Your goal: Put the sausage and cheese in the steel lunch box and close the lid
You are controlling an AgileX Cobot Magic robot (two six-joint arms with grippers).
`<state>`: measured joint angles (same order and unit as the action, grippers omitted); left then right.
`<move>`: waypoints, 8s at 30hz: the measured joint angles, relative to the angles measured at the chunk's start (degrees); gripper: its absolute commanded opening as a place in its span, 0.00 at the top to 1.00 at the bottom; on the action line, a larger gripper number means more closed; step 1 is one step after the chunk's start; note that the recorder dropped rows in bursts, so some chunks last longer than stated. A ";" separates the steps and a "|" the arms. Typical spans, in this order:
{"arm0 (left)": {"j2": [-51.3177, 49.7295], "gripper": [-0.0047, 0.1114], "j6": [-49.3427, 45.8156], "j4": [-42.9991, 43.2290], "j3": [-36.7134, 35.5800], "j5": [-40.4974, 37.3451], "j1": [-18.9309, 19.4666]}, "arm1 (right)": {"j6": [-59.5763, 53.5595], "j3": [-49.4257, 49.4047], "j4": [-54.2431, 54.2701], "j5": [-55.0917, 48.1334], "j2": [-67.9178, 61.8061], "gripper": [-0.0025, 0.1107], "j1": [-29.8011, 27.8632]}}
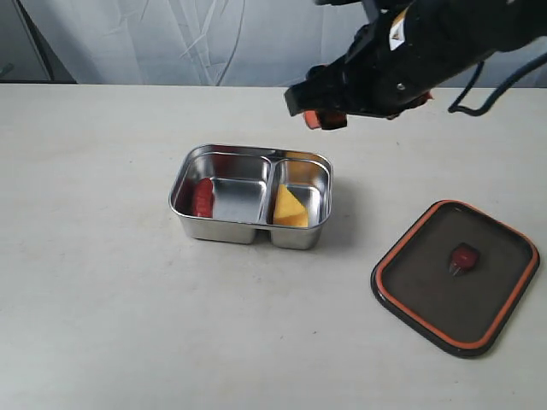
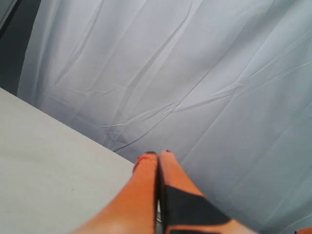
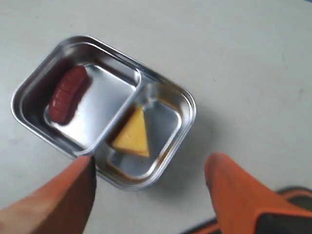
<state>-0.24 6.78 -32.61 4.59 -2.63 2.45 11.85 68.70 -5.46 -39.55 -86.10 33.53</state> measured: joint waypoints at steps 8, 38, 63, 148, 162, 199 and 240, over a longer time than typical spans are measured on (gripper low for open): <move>0.00 0.96 0.00 0.00 5.14 -3.57 0.00 | 10.39 -3.99 -9.32 -18.82 3.72 0.42 -0.02; 0.00 0.96 -0.20 -0.19 5.90 -8.84 0.00 | 12.33 -20.20 -3.00 9.28 -16.14 0.42 -0.12; 0.00 0.96 -8.28 -7.54 5.90 -16.10 0.00 | 11.35 -20.37 -1.71 9.28 -17.42 0.99 0.40; -23.60 0.54 -124.18 -37.19 21.30 -36.85 -9.49 | -64.91 -20.64 80.04 -29.84 23.55 0.99 4.30; -25.16 0.54 -126.85 -28.05 24.80 -40.94 -15.69 | -60.65 -20.64 79.63 -29.98 12.49 0.99 4.30; -23.10 0.59 -96.87 -13.49 20.84 -28.40 -17.11 | -75.36 -15.15 104.63 -7.27 10.84 0.99 4.30; -23.10 0.59 -96.76 -13.72 20.84 -28.40 -17.11 | 45.75 -21.92 -19.47 70.45 12.81 0.99 23.08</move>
<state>-23.35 -89.98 -46.33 25.43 -31.03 -14.67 57.60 46.79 -24.92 30.90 -73.28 56.61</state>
